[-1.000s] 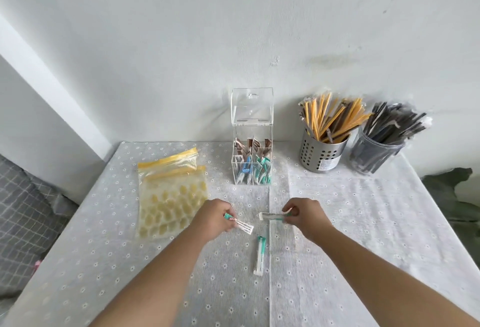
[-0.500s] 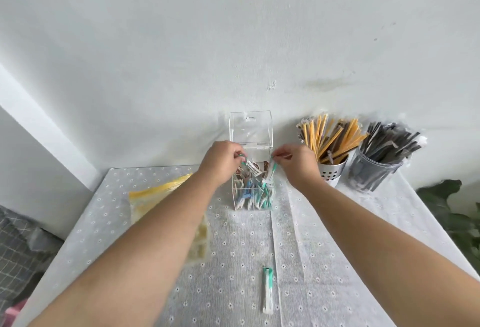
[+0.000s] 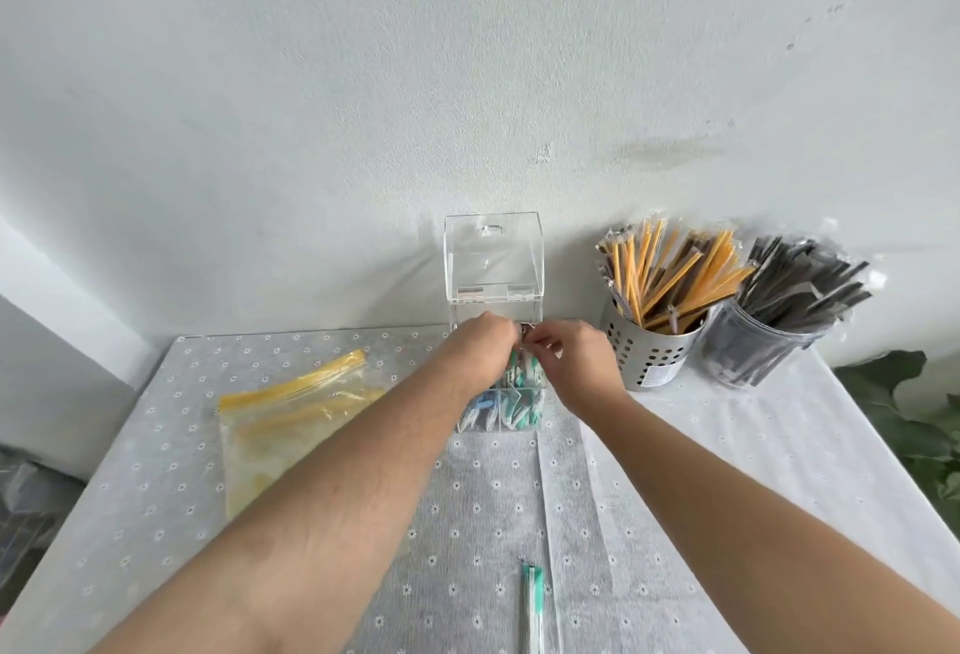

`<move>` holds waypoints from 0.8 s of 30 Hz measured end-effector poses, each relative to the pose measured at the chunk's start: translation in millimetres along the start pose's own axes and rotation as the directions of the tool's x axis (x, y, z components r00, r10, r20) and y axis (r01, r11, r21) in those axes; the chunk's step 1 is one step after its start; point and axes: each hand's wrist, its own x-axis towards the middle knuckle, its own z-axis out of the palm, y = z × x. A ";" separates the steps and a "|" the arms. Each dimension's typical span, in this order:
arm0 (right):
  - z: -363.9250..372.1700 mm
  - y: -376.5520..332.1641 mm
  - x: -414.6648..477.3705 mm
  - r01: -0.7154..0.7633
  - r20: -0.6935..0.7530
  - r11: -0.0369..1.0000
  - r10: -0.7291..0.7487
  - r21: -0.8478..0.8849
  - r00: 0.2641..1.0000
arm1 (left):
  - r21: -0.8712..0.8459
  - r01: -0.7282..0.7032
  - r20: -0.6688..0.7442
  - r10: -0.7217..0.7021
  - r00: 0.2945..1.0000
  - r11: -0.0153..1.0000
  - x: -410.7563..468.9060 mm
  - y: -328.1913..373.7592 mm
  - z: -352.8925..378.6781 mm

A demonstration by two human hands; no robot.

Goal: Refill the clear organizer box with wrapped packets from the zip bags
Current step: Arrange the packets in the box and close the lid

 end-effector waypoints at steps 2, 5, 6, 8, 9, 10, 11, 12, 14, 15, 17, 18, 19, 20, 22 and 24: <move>-2.7 3.8 2.4 -0.138 -0.050 0.984 0.144 0.114 0.988 | -0.024 0.016 -0.027 -0.016 1.000 1.000 3.0 -1.3 4.6; 0.5 10.1 0.3 -0.195 -0.027 0.969 0.201 0.151 0.979 | -0.060 0.012 -0.066 -0.016 0.998 0.998 4.0 -2.7 11.5; 1.5 10.9 -0.6 -0.184 -0.014 0.974 0.187 0.131 0.982 | -0.066 0.013 -0.078 -0.018 0.997 0.998 3.3 -2.2 13.0; 2.2 10.9 -0.6 -0.140 0.027 0.988 0.138 0.061 0.990 | -0.058 0.018 -0.096 -0.024 0.995 0.998 4.1 -1.6 15.8; 2.4 10.6 0.8 -0.108 0.050 0.994 0.107 0.019 0.993 | -0.050 0.022 -0.098 -0.027 0.995 0.999 4.6 -1.6 16.4; 2.7 10.3 2.8 -0.080 0.070 0.997 0.082 -0.021 0.994 | -0.047 0.030 -0.093 -0.034 0.995 0.998 5.2 -1.9 16.7; 2.7 9.7 4.7 -0.065 0.085 0.997 0.069 -0.050 0.994 | -0.053 0.037 -0.088 -0.042 0.995 0.998 5.7 -2.8 16.9; 2.2 8.8 6.1 -0.063 0.093 0.996 0.068 -0.063 0.993 | -0.064 0.042 -0.087 -0.048 0.995 0.997 5.7 -3.3 16.5; 1.0 6.8 8.3 -0.075 0.086 0.996 0.079 -0.052 0.993 | -0.100 0.044 -0.108 -0.055 0.993 0.994 3.1 -6.1 14.8; -0.2 5.4 9.4 -0.079 0.070 0.996 0.081 -0.038 0.994 | -0.126 0.040 -0.130 -0.057 0.990 0.991 0.2 -8.2 13.8; -2.5 0.9 10.7 -0.076 0.024 0.997 0.076 -0.008 0.997 | -0.171 0.022 -0.167 -0.051 0.985 0.985 -8.0 -14.7 13.3; -3.1 -1.8 10.7 -0.071 0.009 0.997 0.071 0.003 0.997 | -0.187 0.012 -0.171 -0.044 0.984 0.982 -13.4 -18.7 13.2; -2.8 -4.2 10.3 -0.065 0.006 0.998 0.065 0.008 0.998 | -0.193 0.005 -0.161 -0.037 0.986 0.981 -18.8 -23.3 14.1; -1.9 -5.5 9.6 -0.062 0.022 0.998 0.062 0.006 0.998 | -0.190 0.002 -0.139 -0.029 0.990 0.982 -24.2 -27.6 14.8; 2.5 -6.6 7.9 -0.061 0.106 0.998 0.063 -0.028 0.992 | -0.158 0.011 -0.076 -0.023 0.997 0.987 -35.6 -35.1 15.9; 7.2 -5.8 6.1 -0.052 0.192 0.993 0.072 -0.103 0.979 | -0.128 0.011 -0.055 -0.018 0.998 0.992 -44.7 -39.4 17.3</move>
